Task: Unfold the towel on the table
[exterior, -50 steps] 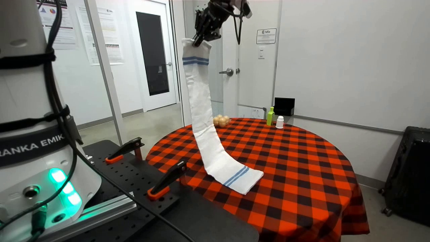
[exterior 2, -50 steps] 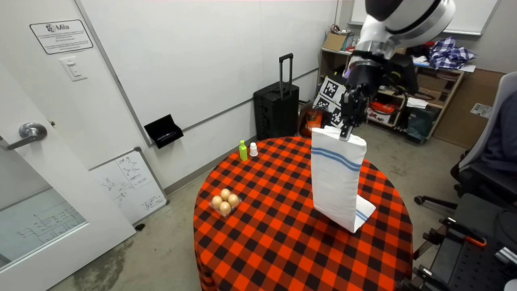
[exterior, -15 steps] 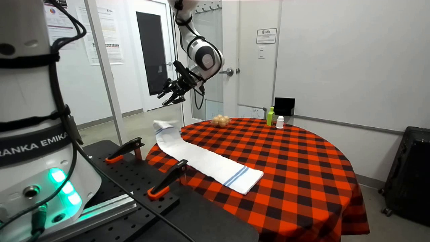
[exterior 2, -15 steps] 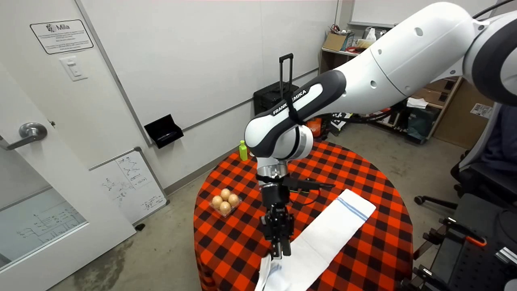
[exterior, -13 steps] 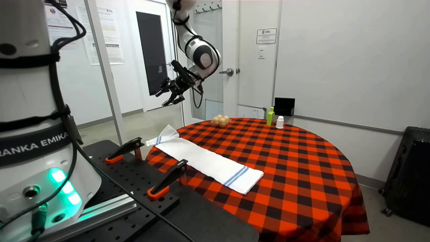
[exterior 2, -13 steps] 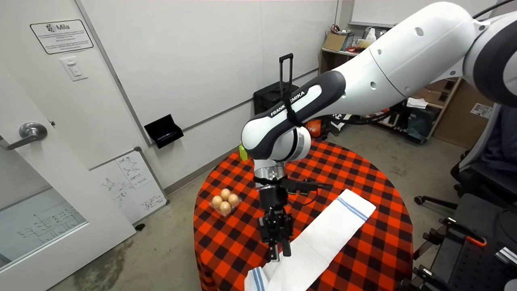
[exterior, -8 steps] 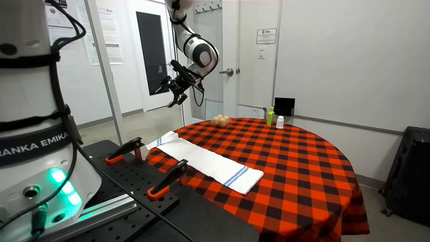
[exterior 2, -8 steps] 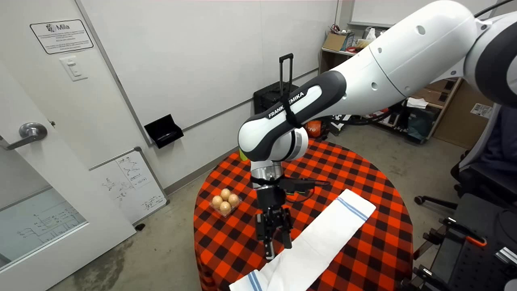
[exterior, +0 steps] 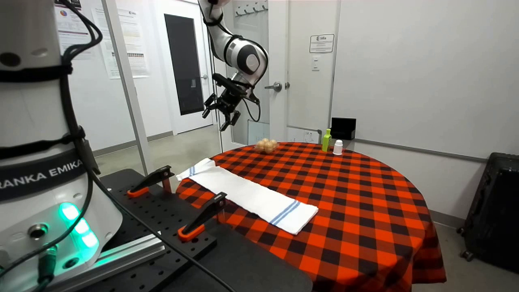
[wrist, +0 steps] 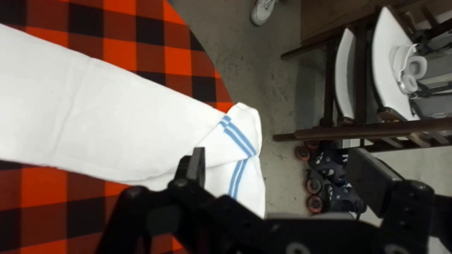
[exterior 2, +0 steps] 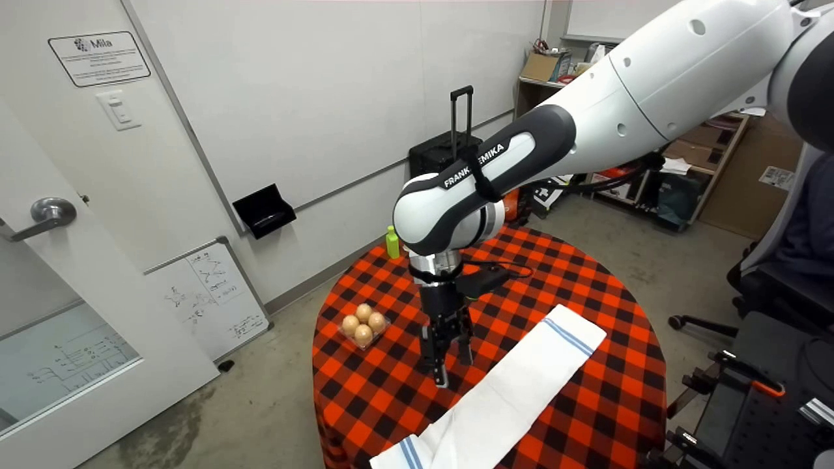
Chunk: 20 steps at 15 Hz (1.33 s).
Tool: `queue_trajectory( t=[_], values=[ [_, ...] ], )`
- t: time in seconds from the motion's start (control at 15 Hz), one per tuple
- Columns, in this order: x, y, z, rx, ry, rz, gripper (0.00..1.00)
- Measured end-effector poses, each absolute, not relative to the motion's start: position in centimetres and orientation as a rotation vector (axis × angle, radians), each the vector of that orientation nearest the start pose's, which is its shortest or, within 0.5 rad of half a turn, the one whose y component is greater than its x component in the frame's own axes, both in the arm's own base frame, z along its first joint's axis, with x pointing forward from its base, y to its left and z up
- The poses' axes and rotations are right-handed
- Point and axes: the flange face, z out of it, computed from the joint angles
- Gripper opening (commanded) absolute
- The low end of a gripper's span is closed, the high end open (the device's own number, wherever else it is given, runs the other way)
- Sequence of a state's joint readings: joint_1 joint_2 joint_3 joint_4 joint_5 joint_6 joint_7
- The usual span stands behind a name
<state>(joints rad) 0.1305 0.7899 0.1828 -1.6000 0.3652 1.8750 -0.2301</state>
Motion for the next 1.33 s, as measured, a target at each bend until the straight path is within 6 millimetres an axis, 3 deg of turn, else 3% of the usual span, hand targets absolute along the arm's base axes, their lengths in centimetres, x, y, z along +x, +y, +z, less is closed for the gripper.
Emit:
queue_trajectory(
  t=[0.27, 0.6, 1.0, 1.33],
  values=[
    [60.3, 16.6, 15.9, -2.746, -0.312, 0.629, 1.00],
    [58.3, 11.5, 16.9, -2.866, -0.058, 0.505, 1.00],
    [53.4, 7.9, 17.3, -3.020, 0.189, 0.265, 1.00],
    [49.1, 1.6, 16.3, -3.177, 0.208, 0.348, 1.00]
  ],
)
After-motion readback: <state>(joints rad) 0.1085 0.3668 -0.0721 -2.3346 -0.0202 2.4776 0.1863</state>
